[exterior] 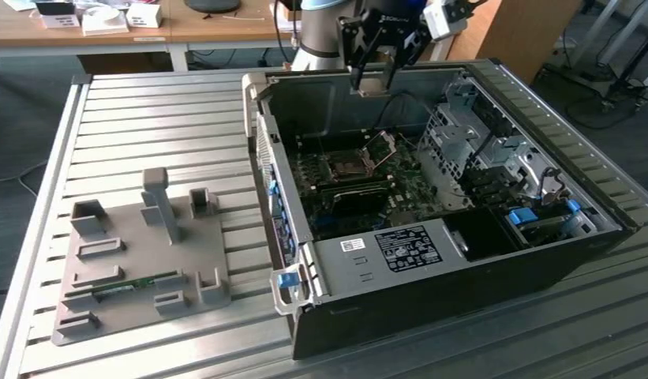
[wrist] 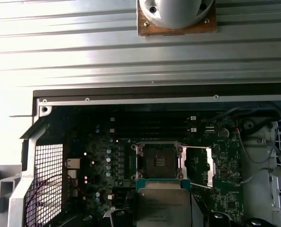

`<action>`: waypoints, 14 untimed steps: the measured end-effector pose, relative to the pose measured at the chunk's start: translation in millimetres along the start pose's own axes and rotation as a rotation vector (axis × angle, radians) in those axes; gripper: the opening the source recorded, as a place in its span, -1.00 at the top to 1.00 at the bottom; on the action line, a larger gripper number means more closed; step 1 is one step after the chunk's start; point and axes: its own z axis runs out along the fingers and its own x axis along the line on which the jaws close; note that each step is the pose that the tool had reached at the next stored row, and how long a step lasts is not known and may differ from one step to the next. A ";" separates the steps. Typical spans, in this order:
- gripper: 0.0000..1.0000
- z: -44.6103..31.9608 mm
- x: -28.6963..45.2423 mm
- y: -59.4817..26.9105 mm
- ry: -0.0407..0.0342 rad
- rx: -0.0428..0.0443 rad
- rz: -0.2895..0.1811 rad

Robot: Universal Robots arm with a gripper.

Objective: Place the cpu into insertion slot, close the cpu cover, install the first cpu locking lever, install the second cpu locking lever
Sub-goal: 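Place the cpu into insertion slot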

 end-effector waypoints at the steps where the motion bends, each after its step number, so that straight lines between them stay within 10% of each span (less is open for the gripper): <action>1: -0.08 0.5 0.0 -0.1 0.0001 0.0001 0.000; 14: -0.08 6.6 -0.1 -0.6 0.0001 0.0000 0.000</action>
